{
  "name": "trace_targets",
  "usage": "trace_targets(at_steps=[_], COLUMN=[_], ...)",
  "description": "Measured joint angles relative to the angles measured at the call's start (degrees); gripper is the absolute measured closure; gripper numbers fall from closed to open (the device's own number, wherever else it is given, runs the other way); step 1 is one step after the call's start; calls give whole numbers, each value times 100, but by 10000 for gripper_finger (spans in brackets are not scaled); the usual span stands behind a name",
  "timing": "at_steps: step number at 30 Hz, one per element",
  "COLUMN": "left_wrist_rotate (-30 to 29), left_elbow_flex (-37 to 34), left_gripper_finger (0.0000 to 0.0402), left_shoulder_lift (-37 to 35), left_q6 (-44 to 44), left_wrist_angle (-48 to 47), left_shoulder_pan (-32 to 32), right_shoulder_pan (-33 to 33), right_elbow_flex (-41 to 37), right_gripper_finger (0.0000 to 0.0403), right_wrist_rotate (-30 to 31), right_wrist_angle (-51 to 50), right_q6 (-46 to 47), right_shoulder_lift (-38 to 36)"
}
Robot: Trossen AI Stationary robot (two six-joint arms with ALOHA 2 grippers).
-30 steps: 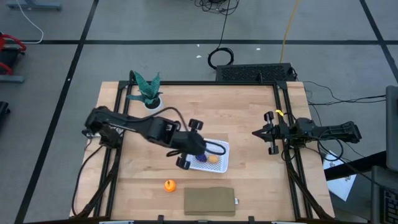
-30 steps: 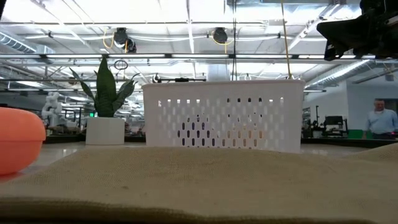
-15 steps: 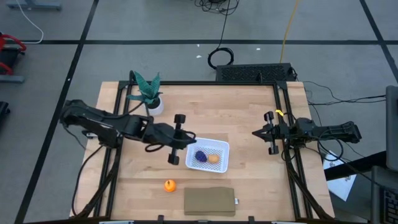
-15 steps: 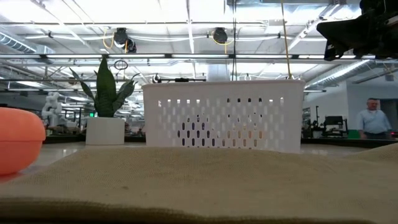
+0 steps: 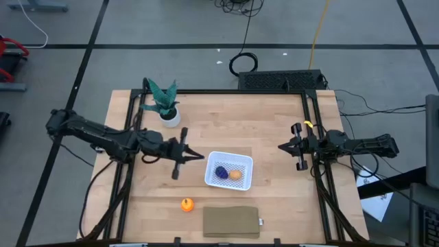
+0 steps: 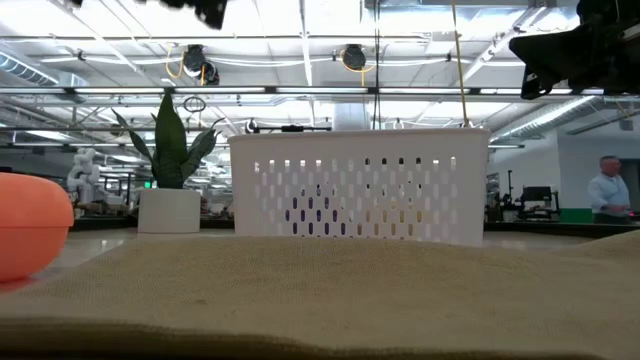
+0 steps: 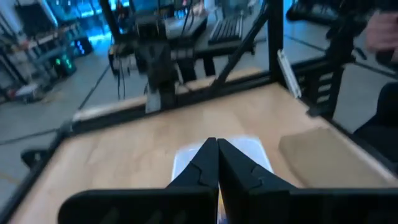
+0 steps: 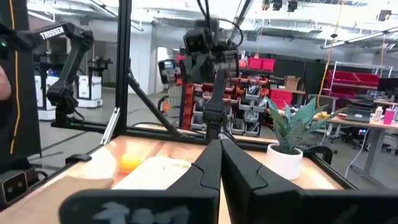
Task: Pick and placing Produce into tupperware
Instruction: Put the orange into the white basket
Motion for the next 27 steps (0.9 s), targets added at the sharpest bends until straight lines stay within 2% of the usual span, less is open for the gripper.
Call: trace_targets(at_steps=[3,6,12,20,27], left_wrist_rotate=[-84,-262,-201,-481,-465], left_elbow_flex=[-629,-1151,-2100,-2904,-3354], left_gripper_finger=[401,401,401,401,401], left_shoulder_lift=[-216,-581,-1291,-2001,-2169], left_q6=[-54,-27,-8,-104,-202], left_wrist_angle=[297,1011,1767,1990,2046], left_shoulder_pan=[74,72,72,74,74], right_shoulder_pan=[0,-1,0,0,0], right_elbow_flex=[-1,0,0,0,0], right_gripper_finger=[403,403,403,403,403], right_wrist_rotate=[15,13,13,11,11], right_wrist_angle=[3,2,-27,-43,-43], right_q6=[1,102,153,153,128], right_shoulder_lift=[10,12,12,61,154])
